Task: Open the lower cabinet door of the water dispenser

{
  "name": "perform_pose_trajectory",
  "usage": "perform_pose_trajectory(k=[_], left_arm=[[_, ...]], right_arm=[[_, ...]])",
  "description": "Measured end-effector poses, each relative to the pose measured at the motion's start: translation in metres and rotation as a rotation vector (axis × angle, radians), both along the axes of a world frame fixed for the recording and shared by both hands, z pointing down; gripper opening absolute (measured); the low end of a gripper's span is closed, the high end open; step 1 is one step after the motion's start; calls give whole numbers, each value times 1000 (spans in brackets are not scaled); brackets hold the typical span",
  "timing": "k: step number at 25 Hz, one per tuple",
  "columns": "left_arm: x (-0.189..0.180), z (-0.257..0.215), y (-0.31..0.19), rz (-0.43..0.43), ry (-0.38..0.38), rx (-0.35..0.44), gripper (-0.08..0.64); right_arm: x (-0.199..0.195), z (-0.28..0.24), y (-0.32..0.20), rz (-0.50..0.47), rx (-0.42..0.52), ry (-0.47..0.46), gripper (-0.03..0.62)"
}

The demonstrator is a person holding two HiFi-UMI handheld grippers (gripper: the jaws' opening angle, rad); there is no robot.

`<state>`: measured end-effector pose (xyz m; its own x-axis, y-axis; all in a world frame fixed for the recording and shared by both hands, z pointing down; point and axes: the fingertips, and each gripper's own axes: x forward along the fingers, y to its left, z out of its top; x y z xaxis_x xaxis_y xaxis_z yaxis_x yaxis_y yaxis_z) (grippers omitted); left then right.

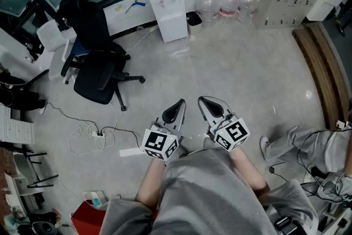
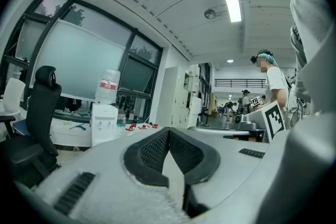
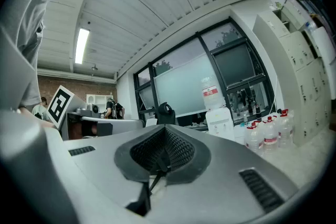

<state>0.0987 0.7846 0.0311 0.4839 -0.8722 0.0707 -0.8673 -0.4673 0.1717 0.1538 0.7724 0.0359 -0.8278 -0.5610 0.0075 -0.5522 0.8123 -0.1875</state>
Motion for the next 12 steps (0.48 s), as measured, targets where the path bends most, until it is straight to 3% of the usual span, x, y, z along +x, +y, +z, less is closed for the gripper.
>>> perform_pose_trajectory(k=[12], left_arm=[[23,7,-7,-26,17,-38,11]], right_arm=[[30,9,-8,20,-49,-41,12]])
